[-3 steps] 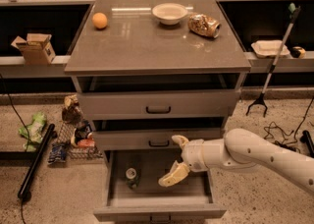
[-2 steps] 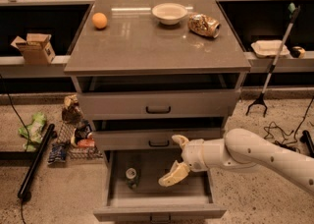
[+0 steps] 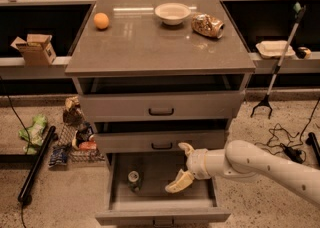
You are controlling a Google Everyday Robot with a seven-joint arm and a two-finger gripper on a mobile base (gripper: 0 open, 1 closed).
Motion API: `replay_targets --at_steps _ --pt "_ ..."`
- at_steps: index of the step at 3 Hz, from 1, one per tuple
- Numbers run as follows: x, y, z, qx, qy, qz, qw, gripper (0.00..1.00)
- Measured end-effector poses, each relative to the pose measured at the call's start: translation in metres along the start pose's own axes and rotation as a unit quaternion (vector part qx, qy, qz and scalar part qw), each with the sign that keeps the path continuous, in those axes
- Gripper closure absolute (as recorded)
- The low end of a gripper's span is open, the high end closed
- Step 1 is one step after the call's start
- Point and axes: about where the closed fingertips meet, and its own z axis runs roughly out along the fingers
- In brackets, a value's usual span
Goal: Pick green can from bottom drawer and place on counter
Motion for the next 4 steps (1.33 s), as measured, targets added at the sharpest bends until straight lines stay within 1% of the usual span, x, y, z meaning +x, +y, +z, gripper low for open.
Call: replay_targets --at_steps 1,2,3,4 --pt "0.053 -0.017 0.037 -0.001 -0.005 0.002 1.0000 0.00" --pt "0.094 -0.031 0.072 -0.012 -0.014 0.013 0.9997 0.00" --pt "0.131 -0.036 0.108 -0.024 -0.026 0.037 0.9987 0.00" --pt "0.130 -0.036 0.108 -0.024 -0.026 0.037 0.9987 0.00"
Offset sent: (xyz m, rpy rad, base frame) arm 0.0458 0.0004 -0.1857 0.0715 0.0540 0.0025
